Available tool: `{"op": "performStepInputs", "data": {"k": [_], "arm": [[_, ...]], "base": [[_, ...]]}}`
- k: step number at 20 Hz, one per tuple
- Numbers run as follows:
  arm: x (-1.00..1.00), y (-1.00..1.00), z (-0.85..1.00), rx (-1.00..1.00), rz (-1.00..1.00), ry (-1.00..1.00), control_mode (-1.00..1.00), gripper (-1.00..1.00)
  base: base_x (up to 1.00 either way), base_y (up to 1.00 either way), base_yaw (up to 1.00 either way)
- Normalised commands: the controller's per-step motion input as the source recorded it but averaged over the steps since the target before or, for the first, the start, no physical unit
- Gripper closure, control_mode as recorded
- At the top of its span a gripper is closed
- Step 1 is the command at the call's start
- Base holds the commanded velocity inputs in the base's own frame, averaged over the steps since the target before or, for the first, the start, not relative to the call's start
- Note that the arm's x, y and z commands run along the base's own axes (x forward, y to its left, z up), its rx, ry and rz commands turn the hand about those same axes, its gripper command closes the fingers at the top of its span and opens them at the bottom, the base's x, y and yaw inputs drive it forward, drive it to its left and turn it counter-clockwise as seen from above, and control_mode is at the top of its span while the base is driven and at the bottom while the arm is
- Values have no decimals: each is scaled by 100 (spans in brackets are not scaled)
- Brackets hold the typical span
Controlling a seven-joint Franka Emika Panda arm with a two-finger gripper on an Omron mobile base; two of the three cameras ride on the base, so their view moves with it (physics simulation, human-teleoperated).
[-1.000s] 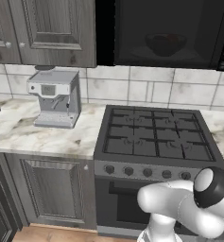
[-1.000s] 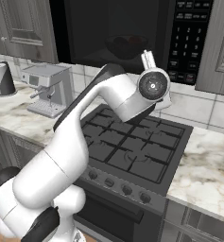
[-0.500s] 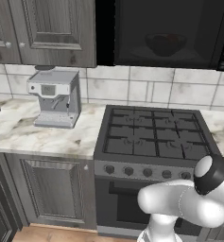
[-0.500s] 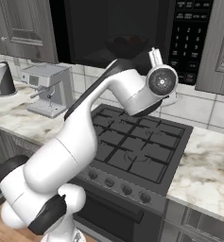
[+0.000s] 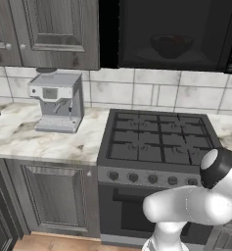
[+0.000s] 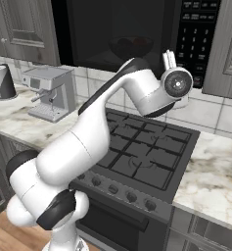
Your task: Place the bowl containing the tomato and eggplant in the microwave. Close the microwave door and press the start button to microwave the meal.
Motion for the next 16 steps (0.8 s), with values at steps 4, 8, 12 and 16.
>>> {"op": "performStepInputs", "data": {"k": [4, 8, 12, 16], "arm": [[30, -1, -5, 2, 0, 0, -100, 100], [29, 0, -4, 3, 0, 0, -100, 100], [22, -5, -6, 4, 0, -2, -100, 100], [21, -10, -6, 5, 0, -4, -100, 100]], "base": [[0, 0, 0], [0, 0, 0], [0, 0, 0], [0, 0, 0]]}}
